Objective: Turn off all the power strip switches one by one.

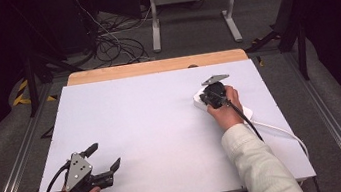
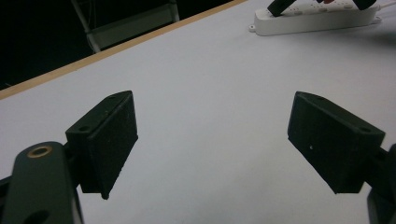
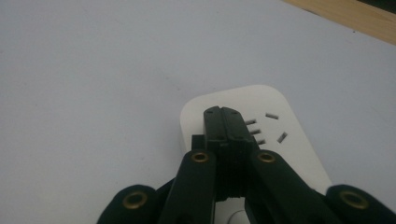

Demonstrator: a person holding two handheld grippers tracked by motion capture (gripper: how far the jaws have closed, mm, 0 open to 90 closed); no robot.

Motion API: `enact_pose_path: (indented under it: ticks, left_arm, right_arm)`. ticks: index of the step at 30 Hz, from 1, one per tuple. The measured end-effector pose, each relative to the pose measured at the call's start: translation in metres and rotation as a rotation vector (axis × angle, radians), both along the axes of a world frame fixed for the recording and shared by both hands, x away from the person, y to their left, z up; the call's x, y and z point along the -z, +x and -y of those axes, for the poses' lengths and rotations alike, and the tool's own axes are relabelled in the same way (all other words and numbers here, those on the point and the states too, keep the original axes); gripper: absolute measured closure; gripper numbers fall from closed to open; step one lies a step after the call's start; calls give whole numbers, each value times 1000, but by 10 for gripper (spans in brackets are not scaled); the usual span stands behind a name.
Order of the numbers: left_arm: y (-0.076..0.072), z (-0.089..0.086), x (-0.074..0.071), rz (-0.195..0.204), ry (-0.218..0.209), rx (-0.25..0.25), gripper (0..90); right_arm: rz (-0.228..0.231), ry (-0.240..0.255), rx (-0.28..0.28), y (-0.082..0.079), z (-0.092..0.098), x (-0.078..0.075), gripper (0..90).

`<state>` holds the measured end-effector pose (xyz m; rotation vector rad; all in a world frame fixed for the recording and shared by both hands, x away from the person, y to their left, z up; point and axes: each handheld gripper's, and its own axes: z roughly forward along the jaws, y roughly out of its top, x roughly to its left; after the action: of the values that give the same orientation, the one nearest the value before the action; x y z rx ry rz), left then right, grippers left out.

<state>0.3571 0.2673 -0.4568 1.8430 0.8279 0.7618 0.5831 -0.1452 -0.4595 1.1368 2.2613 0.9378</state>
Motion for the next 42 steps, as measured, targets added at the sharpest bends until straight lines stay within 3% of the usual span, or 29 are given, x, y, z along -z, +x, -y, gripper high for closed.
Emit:
enact_pose_path:
  ticks: [6,8,9,10,17,23,25,28,32,34,36,42]
  left_arm:
    - [0,0,0,-1,-2,-1,167]
    - [0,0,0,-1,-3,-3,167]
    - [1,-1,0,2,5,-4,167]
    - [1,-1,0,-1,0,-4,167]
    - [1,1,0,-2,-1,-4,167]
    - [1,-1,-1,3,5,-7,167]
    - [1,0,0,3,5,-5,167]
    - [1,0,0,1,5,-3,167]
    - [1,-1,0,-2,-5,-7,167]
    - [0,-1,0,0,0,-6,167]
    - [0,0,-1,0,-3,-6,167]
    - [1,0,0,2,4,-6,167]
  right_arm:
    - [1,11,2,0,1,-1,900]
    - [62,66,16,-4,9,-11,900]
    - [96,136,16,-8,12,-20,900]
    - [118,169,10,-11,14,-27,900]
    - [151,165,-72,-28,7,-45,900]
    - [138,184,-102,-35,7,-50,900]
    - [153,177,-102,-37,8,-53,805]
    - [158,196,-113,-41,10,-56,754]
    - [213,200,-143,-46,10,-61,568]
    - [201,239,-149,-49,11,-64,489]
    - [213,229,-161,-52,14,-66,396]
    - [226,258,-206,-72,22,-72,296]
